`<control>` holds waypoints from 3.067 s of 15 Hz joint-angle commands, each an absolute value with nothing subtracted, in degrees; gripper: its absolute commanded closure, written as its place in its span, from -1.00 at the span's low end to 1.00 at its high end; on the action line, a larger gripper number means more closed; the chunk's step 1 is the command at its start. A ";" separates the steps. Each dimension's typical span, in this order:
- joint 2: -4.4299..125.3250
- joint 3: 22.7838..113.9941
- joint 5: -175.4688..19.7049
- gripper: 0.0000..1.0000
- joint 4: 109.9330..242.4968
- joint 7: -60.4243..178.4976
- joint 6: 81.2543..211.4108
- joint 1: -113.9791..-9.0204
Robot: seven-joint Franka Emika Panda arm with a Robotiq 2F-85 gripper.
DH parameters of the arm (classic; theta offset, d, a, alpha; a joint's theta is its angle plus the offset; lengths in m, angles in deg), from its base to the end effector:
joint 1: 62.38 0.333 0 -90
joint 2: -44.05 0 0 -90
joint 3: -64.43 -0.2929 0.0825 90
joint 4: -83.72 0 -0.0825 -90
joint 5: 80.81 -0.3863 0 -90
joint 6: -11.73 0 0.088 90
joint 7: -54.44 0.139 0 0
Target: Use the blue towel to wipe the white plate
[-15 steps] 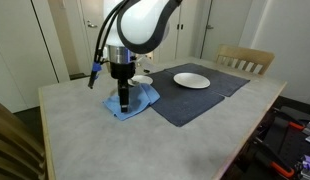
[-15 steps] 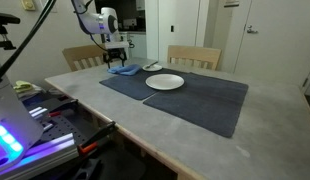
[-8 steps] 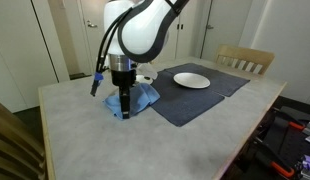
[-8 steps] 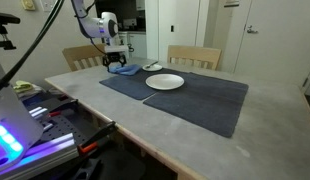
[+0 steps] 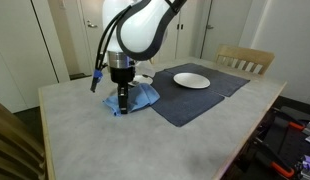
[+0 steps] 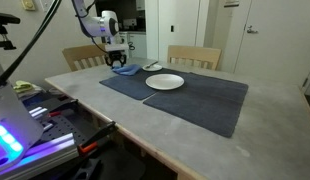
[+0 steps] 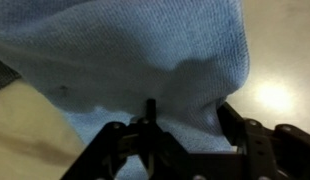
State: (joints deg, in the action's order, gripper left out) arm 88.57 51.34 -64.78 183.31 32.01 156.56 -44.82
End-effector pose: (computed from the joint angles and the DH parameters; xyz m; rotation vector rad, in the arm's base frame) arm 0.5635 0.3275 0.0930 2.6861 1.6209 0.0683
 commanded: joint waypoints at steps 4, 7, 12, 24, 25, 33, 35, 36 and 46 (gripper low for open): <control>89.82 52.45 -65.41 0.79 181.84 35.33 154.49 -45.09; 88.22 53.08 -65.52 1.00 182.73 37.64 154.09 -45.21; 83.72 55.74 -64.27 0.98 185.49 41.63 154.83 -45.20; 71.01 61.95 -56.35 0.98 188.41 49.41 148.02 -44.36; 70.17 62.23 -55.24 0.98 188.63 50.02 147.52 -44.50; 63.88 64.25 -46.04 0.98 191.72 55.48 147.73 -45.28; 62.41 64.79 -43.39 0.98 192.59 57.67 147.19 -45.64; 61.54 65.20 -41.72 0.98 193.09 59.29 146.83 -45.79; 53.54 64.02 -39.53 0.98 199.98 63.99 137.99 -50.85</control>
